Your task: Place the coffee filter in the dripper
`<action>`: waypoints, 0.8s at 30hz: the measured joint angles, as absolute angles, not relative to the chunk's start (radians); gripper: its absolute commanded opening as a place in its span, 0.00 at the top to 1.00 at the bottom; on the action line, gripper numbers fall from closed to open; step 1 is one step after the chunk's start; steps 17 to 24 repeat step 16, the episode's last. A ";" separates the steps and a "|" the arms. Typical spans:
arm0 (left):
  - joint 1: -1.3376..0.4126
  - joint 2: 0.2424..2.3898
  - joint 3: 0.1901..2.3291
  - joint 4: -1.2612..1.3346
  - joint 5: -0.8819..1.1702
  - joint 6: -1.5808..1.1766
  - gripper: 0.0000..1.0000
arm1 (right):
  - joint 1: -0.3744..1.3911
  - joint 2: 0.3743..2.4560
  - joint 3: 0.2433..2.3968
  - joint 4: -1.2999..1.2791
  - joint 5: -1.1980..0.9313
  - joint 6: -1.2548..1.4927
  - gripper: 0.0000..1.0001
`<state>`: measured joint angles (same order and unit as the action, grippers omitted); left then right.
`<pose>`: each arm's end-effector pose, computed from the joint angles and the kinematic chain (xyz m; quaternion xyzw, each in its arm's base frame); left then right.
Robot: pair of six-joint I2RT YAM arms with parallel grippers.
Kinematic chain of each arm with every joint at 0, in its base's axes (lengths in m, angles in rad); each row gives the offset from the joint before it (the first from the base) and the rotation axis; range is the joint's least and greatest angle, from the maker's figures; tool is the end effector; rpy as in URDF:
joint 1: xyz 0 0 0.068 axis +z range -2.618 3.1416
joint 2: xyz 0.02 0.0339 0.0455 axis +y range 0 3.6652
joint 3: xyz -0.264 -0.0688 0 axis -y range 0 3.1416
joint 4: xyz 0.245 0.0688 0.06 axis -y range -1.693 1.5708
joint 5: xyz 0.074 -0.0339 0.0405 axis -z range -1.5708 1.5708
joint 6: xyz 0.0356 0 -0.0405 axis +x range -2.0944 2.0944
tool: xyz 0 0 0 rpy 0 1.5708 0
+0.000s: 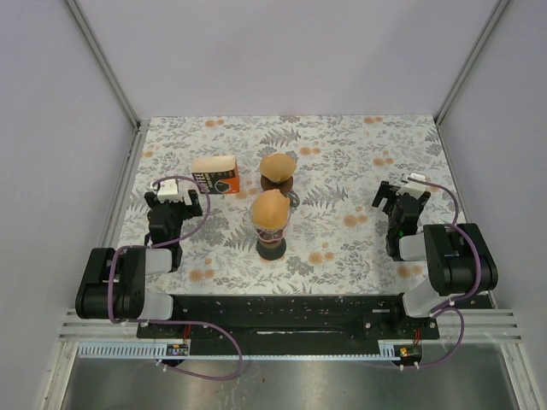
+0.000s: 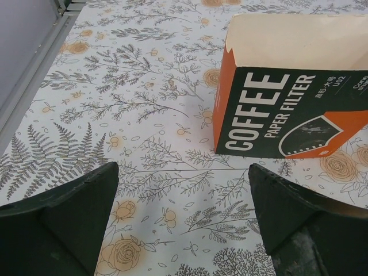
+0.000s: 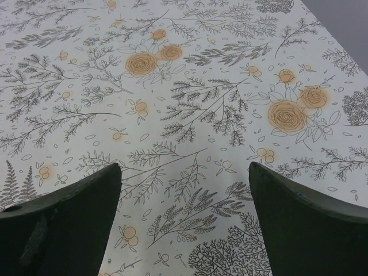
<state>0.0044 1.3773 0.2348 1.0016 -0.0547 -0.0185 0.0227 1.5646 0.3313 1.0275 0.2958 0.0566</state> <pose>0.2340 0.0030 0.1592 -0.0266 0.7546 0.0160 0.6555 0.2620 -0.0044 0.1441 0.1059 0.7658 -0.0895 0.6279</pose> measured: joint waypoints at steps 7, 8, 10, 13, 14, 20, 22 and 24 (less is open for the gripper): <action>0.004 1.377 0.235 1.004 -0.054 -0.015 0.01 | 0.012 1.565 0.337 1.028 0.270 0.057 0.01; 0.004 1.377 0.235 1.004 -0.054 -0.015 0.01 | 0.012 1.565 0.337 1.028 0.268 0.057 0.01; 0.004 1.377 0.235 1.003 -0.054 -0.015 0.01 | 0.012 1.565 0.337 1.028 0.267 0.057 0.00; 0.004 1.377 0.235 1.004 -0.054 -0.015 0.01 | 0.011 1.565 0.337 1.028 0.266 0.057 0.01; 0.004 1.377 0.235 1.004 -0.054 -0.015 0.01 | 0.011 1.565 0.337 1.028 0.266 0.057 0.01; 0.004 1.377 0.235 1.004 -0.054 -0.015 0.01 | 0.011 1.565 0.337 1.028 0.265 0.057 0.01; 0.004 1.377 0.235 1.004 -0.054 -0.015 0.01 | 0.011 1.565 0.337 1.028 0.265 0.057 0.01; 0.004 1.377 0.235 1.004 -0.054 -0.015 0.01 | 0.011 1.565 0.337 1.028 0.265 0.057 0.01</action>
